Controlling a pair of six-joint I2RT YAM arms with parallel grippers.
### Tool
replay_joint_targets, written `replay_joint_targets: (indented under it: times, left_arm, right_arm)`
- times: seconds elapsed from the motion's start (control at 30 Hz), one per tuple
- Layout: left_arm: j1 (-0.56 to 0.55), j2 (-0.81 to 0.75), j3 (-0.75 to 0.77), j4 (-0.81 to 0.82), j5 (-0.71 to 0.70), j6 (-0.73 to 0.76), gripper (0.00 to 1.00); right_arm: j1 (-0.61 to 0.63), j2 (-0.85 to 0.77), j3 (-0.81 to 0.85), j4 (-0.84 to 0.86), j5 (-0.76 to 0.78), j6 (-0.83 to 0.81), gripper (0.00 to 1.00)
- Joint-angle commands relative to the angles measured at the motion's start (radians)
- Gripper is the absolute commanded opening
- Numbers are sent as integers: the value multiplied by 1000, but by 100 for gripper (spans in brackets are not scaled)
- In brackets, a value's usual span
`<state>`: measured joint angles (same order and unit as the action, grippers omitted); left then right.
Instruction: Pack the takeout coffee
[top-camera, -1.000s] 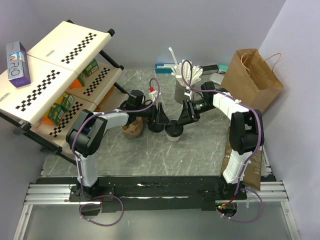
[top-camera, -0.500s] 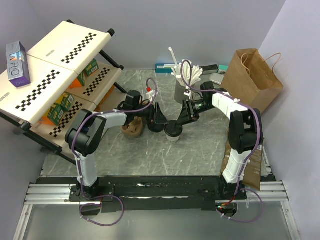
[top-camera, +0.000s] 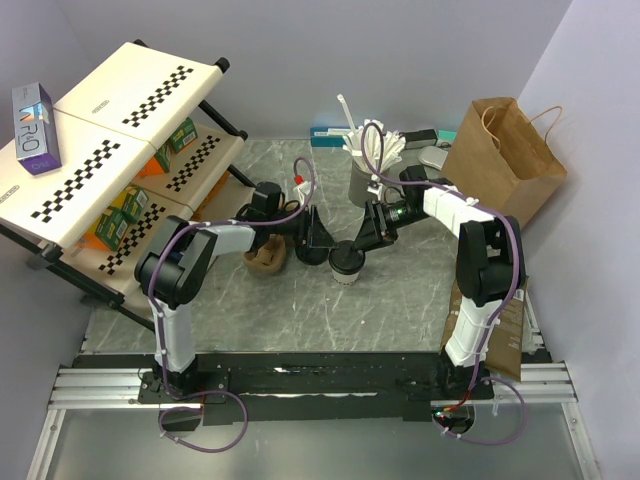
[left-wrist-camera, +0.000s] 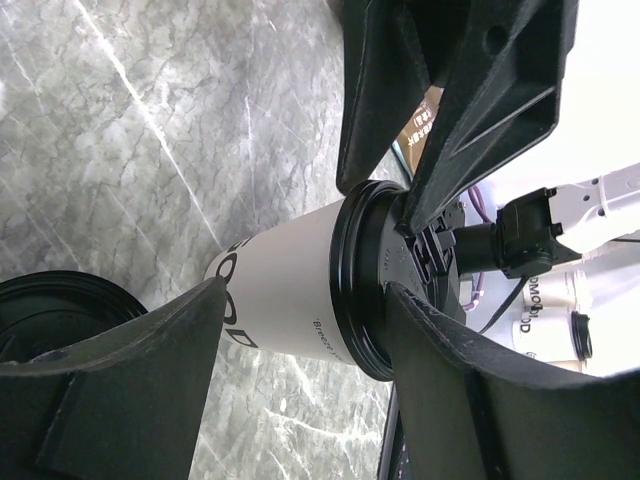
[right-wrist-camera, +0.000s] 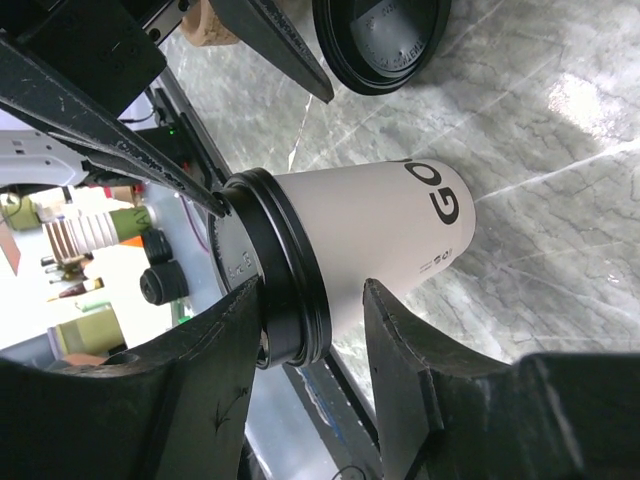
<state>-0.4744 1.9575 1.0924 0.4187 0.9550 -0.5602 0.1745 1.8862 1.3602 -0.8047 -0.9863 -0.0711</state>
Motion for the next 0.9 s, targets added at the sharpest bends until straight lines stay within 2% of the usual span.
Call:
replay_joint_targets:
  times: [0.0,0.1,0.23,0.5,0.87]
  left_arm:
    - [5,61,-34,-41,-64,56,68]
    - [5,72,-35,-34,-61,52,68]
    - [5,55,-28,-17,-30,63,72]
    - [3,49,35,-81,30,118,75]
    - [2,139,63,-187,-70,118,69]
  right_arm:
    - [11,7,-50,9,115,-3,50]
    - [11,7,-67,13,124,2,50]
    - [8,7,-85,36,106,-12,50]
    - [-10,5,-151,176,-54,25,47]
    - [-15,39,-234,191,17,102,43]
